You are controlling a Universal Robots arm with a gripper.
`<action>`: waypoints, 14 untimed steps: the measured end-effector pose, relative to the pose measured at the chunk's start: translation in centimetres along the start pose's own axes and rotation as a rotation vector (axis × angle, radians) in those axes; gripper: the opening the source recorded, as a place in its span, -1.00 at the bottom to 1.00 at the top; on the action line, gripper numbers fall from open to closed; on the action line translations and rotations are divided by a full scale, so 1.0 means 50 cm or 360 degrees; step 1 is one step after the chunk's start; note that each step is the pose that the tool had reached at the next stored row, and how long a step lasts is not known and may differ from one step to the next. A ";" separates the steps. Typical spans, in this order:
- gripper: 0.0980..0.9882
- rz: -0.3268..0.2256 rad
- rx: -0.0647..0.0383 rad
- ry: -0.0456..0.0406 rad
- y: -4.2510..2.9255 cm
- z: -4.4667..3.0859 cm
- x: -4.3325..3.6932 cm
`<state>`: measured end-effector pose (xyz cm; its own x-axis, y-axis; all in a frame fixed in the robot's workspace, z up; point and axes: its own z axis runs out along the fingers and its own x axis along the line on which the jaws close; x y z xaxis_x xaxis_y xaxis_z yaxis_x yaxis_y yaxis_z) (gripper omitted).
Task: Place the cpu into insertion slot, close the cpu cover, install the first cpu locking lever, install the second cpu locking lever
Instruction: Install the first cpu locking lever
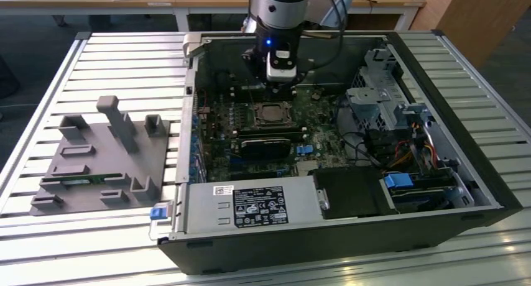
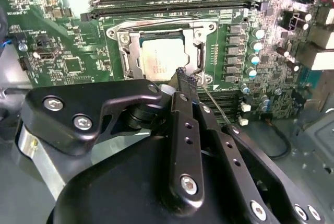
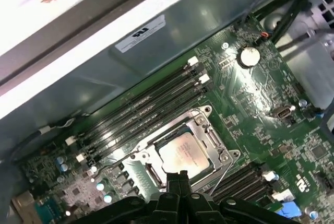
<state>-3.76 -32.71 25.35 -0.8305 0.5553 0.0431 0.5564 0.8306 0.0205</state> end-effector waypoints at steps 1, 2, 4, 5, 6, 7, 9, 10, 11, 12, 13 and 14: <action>-0.98 -0.0016 0.0000 -0.0001 0.000 0.000 0.000; -0.98 -0.0038 0.0000 0.0000 0.000 0.000 0.000; -0.98 -0.0093 0.0001 0.0001 0.000 0.000 0.000; -0.98 -0.0121 0.0002 0.0002 0.000 0.000 0.000; -0.98 -0.0150 0.0003 0.0003 0.000 0.000 0.000; -0.98 -0.0178 0.0004 0.0004 0.000 0.000 0.000; -0.98 -0.0235 0.0006 0.0005 0.000 0.000 0.000; -0.98 -0.0264 0.0007 0.0006 0.000 0.000 0.000; -0.98 -0.0293 0.0008 0.0007 0.000 0.000 0.000; -0.98 -0.0324 0.0009 0.0007 0.000 0.000 0.000; -0.98 -0.0350 0.0010 0.0008 0.000 0.000 0.000; -0.98 -0.0379 0.0011 0.0009 0.000 0.000 0.000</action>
<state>-3.76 -32.71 25.36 -0.9381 0.3435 0.0433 0.3447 0.9384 0.0237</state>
